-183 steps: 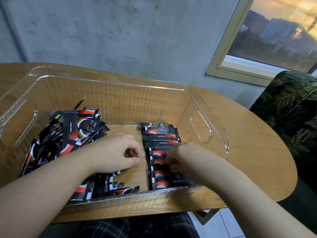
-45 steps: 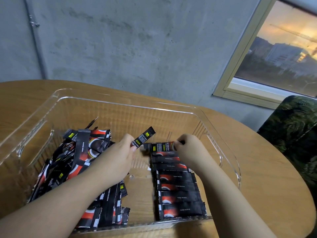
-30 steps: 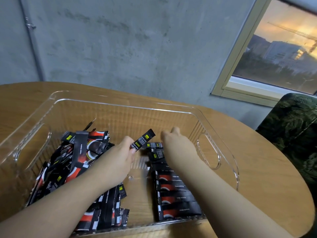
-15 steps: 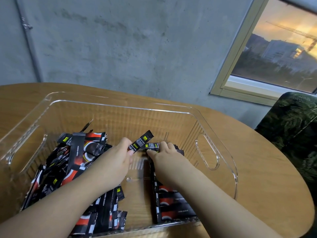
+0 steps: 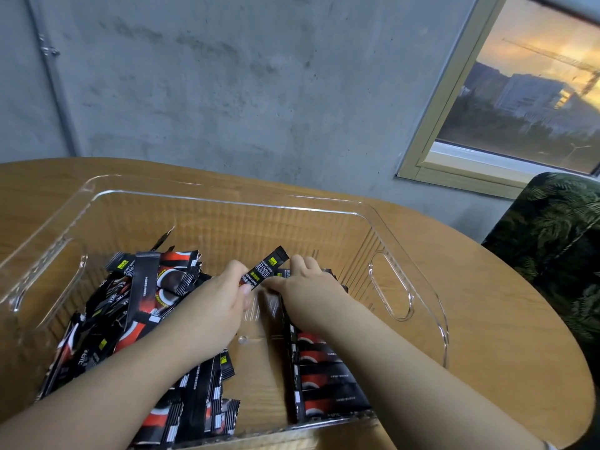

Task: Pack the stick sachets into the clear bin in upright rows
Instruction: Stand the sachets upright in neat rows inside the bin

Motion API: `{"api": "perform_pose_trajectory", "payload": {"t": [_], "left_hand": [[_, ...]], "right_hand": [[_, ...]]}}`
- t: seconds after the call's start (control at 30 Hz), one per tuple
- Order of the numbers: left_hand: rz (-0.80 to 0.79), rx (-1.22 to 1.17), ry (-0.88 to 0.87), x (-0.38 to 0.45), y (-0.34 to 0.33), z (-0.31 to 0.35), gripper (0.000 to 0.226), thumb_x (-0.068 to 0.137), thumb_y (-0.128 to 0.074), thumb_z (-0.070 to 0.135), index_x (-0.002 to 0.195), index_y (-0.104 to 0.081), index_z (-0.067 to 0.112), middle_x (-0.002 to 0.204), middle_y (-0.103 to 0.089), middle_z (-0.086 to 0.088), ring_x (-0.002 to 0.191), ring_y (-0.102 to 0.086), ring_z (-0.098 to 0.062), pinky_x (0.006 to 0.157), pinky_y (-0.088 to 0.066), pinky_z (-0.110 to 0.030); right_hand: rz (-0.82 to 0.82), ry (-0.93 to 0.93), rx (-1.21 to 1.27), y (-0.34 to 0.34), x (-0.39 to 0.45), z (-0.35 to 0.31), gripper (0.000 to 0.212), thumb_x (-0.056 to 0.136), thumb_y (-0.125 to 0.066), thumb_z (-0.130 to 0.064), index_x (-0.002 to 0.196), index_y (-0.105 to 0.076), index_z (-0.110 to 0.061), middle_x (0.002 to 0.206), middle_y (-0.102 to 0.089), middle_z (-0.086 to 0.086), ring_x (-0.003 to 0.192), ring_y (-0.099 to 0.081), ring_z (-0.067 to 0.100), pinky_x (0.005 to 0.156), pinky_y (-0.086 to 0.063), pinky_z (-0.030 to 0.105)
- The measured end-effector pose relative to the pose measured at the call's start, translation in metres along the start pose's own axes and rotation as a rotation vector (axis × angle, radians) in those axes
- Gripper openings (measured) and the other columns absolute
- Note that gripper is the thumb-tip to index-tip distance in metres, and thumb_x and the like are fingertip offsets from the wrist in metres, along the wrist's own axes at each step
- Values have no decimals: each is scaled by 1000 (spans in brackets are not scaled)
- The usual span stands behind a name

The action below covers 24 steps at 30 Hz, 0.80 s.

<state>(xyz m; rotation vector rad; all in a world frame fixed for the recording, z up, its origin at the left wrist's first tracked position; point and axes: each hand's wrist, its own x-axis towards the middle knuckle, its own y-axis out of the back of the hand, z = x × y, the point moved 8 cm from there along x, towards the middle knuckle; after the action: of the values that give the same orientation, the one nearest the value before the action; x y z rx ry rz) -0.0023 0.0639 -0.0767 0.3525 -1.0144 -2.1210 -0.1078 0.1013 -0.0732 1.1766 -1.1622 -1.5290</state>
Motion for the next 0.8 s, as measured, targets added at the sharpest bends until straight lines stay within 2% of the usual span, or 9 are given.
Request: {"api": "perform_pose_trajectory", "payload": {"t": [0.13,0.3,0.4,0.57,0.7,0.8], "left_hand": [[-3,6,1,0,0,-1,12,102,-32,26,102,-42,19,89,-59,1,75,-57,-17,65,-46,-33],[-6,15,3,-1,0,0,12,102,-32,28,101,-41,20,88,-60,0,75,-59,-20,65,-47,-36],[-15,25,0,-1,0,0,13,102,-31,28,102,-41,20,88,-60,0,74,-59,-20,65,-47,-37],[-17,20,3,0,-2,0,14,102,-31,27,100,-42,19,86,-58,0,64,-50,-14,56,-40,-27],[-23,22,9,0,-2,1,13,102,-31,26,102,-41,18,89,-59,1,77,-57,-17,64,-45,-29],[-22,19,7,-1,-1,1,13,102,-31,26,101,-42,18,89,-59,1,78,-58,-18,67,-45,-32]], "right_hand": [[6,-42,7,0,-2,7,50,97,-41,-19,144,-29,-29,125,-33,11,118,-35,28,90,-40,37],[-6,-81,83,6,-8,16,61,92,-41,-7,146,-26,-33,123,-35,10,119,-34,29,95,-44,41],[7,-121,115,8,-16,25,66,88,-40,1,147,-27,-29,129,-37,11,123,-33,29,97,-43,40],[-62,-181,106,-3,-20,37,58,89,-45,1,144,-34,-13,139,-40,10,127,-36,29,104,-40,41],[-59,-218,108,-4,-17,41,55,89,-49,-1,142,-37,-12,138,-42,10,127,-38,29,101,-43,44],[13,-232,120,2,-15,43,52,89,-50,2,138,-43,-12,132,-48,12,123,-42,30,99,-45,42]]}}
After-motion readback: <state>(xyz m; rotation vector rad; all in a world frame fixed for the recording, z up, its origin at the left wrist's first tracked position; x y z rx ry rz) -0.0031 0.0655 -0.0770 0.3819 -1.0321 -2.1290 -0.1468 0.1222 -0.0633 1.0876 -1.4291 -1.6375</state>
